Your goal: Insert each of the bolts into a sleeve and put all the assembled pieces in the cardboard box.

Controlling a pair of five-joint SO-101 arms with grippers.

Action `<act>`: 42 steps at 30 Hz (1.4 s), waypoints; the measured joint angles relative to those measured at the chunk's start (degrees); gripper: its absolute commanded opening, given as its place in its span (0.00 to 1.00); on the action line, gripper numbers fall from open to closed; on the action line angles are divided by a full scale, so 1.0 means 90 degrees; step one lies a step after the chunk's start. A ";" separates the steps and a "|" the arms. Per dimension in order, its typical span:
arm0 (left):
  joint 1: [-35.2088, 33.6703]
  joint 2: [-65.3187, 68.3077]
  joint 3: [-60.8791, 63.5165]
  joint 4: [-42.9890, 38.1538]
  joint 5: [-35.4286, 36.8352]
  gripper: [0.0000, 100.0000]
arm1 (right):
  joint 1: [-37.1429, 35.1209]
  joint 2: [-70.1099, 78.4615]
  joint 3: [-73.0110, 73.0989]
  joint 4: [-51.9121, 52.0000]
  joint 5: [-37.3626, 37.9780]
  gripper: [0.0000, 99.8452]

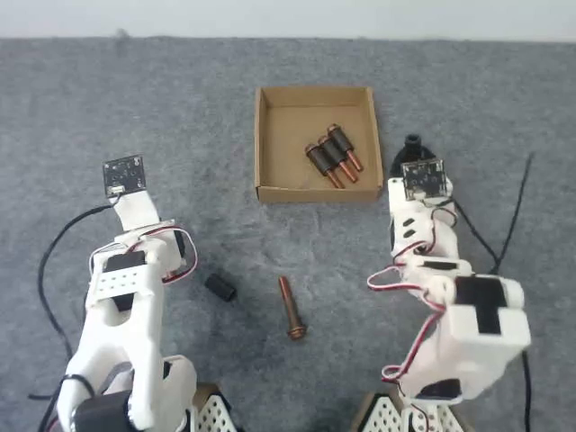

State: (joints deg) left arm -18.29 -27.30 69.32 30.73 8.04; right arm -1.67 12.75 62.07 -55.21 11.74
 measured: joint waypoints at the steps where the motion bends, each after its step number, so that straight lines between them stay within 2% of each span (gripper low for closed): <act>1: 0.0000 0.0000 0.0000 0.0000 0.0000 0.01 | -0.0039 0.0088 0.0000 -0.0059 -0.0195 0.01; 11: 0.0000 0.0000 0.0000 0.0000 0.0000 0.01 | -0.0166 0.0215 0.0000 -0.0166 -0.2051 0.01; 14: 0.0000 0.0000 0.0000 0.0000 0.0000 0.01 | -0.0166 0.0215 0.0000 -0.0166 -0.2305 0.01; 20: 0.0000 0.0000 0.0000 0.0000 0.0000 0.01 | -0.0244 -0.0156 0.0654 -0.0899 -0.2364 0.01; 28: 0.0000 0.0000 0.0000 0.0000 0.0000 0.01 | -0.0733 -0.0567 0.1856 -0.1602 -0.2364 0.01; 35: 0.0000 0.0000 0.0000 0.0000 0.0000 0.01 | -0.1035 -0.0576 0.2872 -0.3018 -0.2364 0.01; 42: 0.0000 0.0000 0.0000 0.0000 0.0000 0.01 | -0.1670 -0.0576 0.3497 -0.3683 -0.1504 0.01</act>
State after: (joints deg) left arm -18.29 -27.30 69.32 30.73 8.04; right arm -16.70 7.56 93.54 -88.35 -1.80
